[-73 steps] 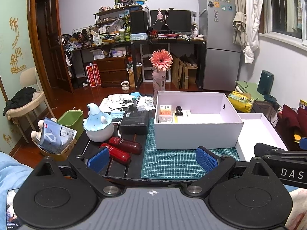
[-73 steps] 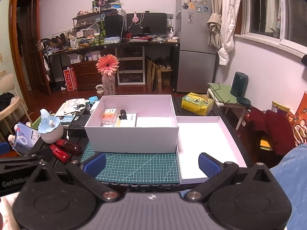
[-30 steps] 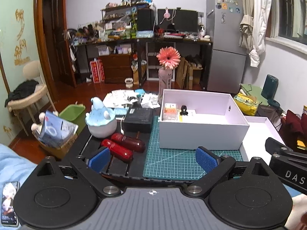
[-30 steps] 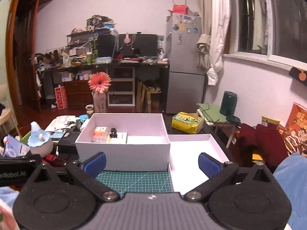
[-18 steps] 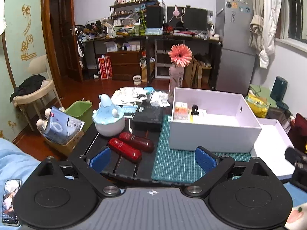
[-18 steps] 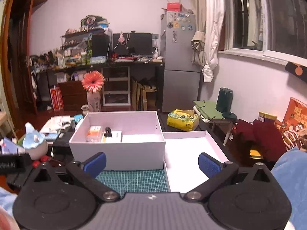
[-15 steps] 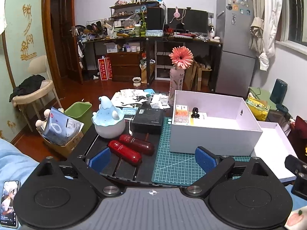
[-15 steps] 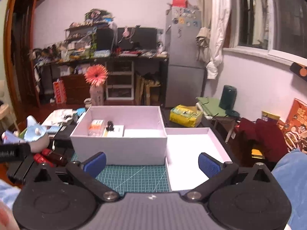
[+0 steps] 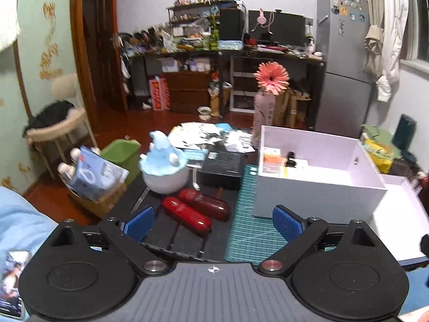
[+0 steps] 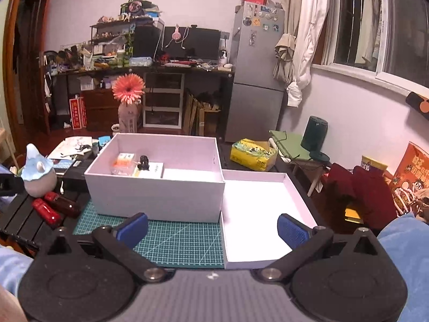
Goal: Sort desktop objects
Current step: 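Move the left tool toward the two red bottles beside the ceramic figure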
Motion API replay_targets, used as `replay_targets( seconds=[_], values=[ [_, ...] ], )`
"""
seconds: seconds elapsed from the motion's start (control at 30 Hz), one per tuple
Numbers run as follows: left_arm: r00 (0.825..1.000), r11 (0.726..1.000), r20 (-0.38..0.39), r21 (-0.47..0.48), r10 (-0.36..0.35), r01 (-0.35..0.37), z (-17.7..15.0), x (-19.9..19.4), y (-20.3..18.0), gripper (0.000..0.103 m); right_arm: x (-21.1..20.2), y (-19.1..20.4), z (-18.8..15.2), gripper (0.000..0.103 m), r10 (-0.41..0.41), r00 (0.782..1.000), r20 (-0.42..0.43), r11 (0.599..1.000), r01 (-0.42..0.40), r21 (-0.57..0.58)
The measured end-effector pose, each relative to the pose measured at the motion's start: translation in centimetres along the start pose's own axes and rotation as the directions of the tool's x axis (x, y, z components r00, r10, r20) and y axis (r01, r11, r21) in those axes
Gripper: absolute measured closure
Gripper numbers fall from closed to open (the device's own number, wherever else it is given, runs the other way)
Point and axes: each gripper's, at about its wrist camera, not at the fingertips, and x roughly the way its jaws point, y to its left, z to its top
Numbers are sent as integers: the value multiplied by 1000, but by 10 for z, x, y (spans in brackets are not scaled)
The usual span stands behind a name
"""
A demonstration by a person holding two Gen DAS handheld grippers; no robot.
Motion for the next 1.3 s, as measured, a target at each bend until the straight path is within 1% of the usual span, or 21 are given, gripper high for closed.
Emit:
replay_targets(
  seconds=[0.03, 0.1, 0.23, 0.33, 0.43, 0.57, 0.63, 0.77, 0.8, 0.87, 1.07, 1.1, 1.2, 1.3],
  values=[
    [1000, 1000, 2, 10, 16, -16, -1, 2, -2, 7, 2, -1, 0, 0, 4, 1000, -8, 1000, -4, 4],
    [1000, 1000, -13, 8, 21, -21, 0, 5, -2, 7, 6, -3, -1, 0, 4, 1000, -25, 1000, -3, 13],
    [999, 1000, -52, -20, 11, -12, 3, 15, -1, 7, 13, -9, -3, 0, -7, 999, -32, 1000, 8, 19],
    [998, 1000, -68, -14, 2, -3, 7, 22, -3, 6, 15, -12, -4, 0, -8, 999, -32, 1000, 9, 19],
    [998, 1000, -58, -9, -4, 3, 12, 25, -5, 3, 16, -14, -4, 0, -13, 1000, -28, 1000, 13, 15],
    [1000, 999, -11, 22, 24, -24, 24, 25, -10, 2, 21, -15, -2, 0, -18, 999, -43, 1000, 19, 14],
    [1000, 999, 9, 32, 3, -3, 31, 25, -9, 1, 24, -16, -1, 0, -13, 999, -52, 1000, 14, 19],
    [997, 998, 37, -34, -60, 62, 52, 27, 1, 1, 28, -20, 1, 0, -24, 998, -51, 1000, 25, 17],
    [997, 997, 44, -45, -61, 63, 57, 28, 2, 1, 29, -21, 2, 0, -33, 998, -48, 999, 34, 15],
    [997, 997, 68, -50, -49, 52, 68, 28, 3, 1, 30, -24, 4, 0, -44, 998, -41, 999, 45, 12],
    [995, 999, 97, -26, -33, 36, 101, 36, 2, 1, 37, -34, 8, 0, -60, 997, -40, 998, 61, 30],
    [995, 999, 94, -21, -32, 34, 105, 38, 2, 1, 39, -36, 8, 0, -62, 997, -38, 997, 64, 39],
    [998, 1000, 60, -18, 4, -3, 121, 48, 1, 1, 44, -38, 6, 0, -72, 997, -38, 996, 74, 55],
    [998, 998, 41, -49, 51, -49, 129, 60, 4, 1, 51, -36, 0, 0, -104, 994, -46, 994, 105, 34]
  ],
)
